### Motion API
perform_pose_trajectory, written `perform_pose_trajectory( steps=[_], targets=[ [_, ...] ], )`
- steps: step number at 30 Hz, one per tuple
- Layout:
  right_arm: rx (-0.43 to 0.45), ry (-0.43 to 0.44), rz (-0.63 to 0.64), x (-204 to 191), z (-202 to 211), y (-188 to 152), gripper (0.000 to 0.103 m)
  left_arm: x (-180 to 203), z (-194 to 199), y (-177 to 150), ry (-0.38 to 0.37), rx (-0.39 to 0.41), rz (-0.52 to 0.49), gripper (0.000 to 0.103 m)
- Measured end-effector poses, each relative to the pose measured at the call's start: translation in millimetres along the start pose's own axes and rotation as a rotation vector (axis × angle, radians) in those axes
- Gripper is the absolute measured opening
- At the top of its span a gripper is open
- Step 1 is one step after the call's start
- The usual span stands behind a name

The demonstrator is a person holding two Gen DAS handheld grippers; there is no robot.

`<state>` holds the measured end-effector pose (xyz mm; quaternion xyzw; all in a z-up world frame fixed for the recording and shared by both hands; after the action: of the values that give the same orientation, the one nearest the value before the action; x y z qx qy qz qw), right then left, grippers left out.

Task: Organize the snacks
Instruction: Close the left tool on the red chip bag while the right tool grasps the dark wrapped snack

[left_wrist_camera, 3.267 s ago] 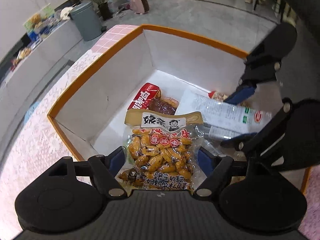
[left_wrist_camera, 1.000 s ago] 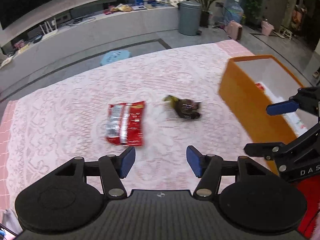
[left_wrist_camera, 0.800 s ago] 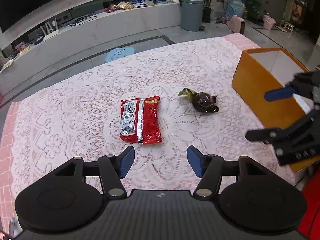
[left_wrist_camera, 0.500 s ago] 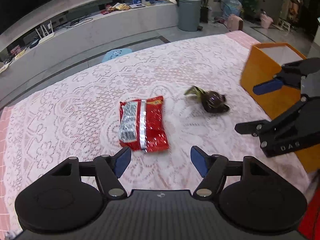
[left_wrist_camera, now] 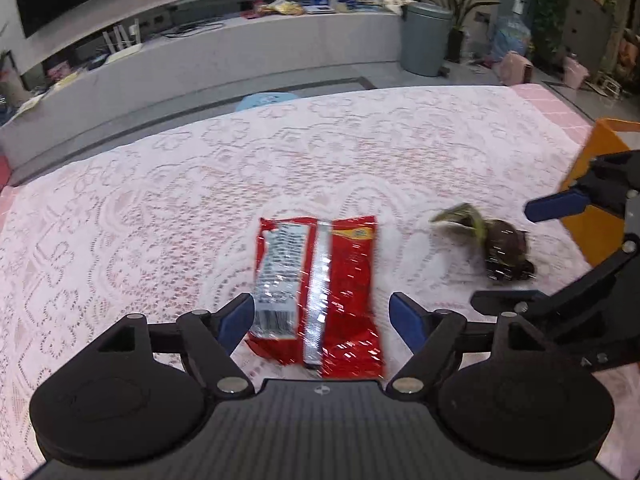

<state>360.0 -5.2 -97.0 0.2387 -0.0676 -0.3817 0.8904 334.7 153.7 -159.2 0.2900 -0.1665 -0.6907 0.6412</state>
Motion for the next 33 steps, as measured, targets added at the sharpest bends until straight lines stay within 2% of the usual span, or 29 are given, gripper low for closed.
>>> perform_pose_trajectory(
  steps=[5, 11, 14, 16, 19, 22, 25, 29, 31, 33],
  targets=[
    [-0.015, 0.015, -0.028, 7, -13, 2, 0.081, -4, -13, 1, -0.027, -0.022, 0.043, 0.094],
    [-0.004, 0.02, -0.064, 12, -19, 2, 0.084, -1, -22, 3, -0.002, -0.001, 0.005, 0.101],
    [-0.007, 0.015, -0.055, 12, -20, 3, 0.083, 1, -32, 4, 0.022, -0.024, -0.028, 0.103],
    [-0.014, 0.002, -0.045, 13, -23, 3, 0.079, -4, -41, 3, -0.007, -0.057, -0.003, 0.103],
    [-0.025, -0.025, -0.036, 15, -24, 2, 0.066, -9, -42, 1, -0.009, -0.048, 0.026, 0.103],
    [-0.027, -0.039, -0.037, 18, -24, 1, 0.06, -7, -40, 0, -0.001, -0.037, 0.013, 0.103],
    [-0.025, -0.052, -0.029, 17, -24, 0, 0.058, -7, -38, 0, -0.007, -0.036, 0.03, 0.097],
    [-0.029, -0.073, 0.008, 11, -23, 0, 0.057, -4, -36, 2, 0.025, -0.05, 0.026, 0.094],
    [-0.026, -0.07, 0.007, 11, -22, 0, 0.056, -3, -32, 3, 0.036, -0.049, 0.028, 0.089],
    [-0.021, -0.067, 0.001, 11, -19, 0, 0.055, -4, -25, 5, 0.026, -0.041, 0.038, 0.089]
  ],
)
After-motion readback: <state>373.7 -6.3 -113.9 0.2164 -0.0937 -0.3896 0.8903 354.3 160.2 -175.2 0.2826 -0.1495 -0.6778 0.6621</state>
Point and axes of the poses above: each gripper's, at about its wrist camera, not at the fingertips, and z roughly against the way its jaws point, x to its right, y to its top, the point moved 2 cm from there along -z, roughly the way its jaws point, and after that the axes turned 12 degrees about y, right-handed, at the moved point
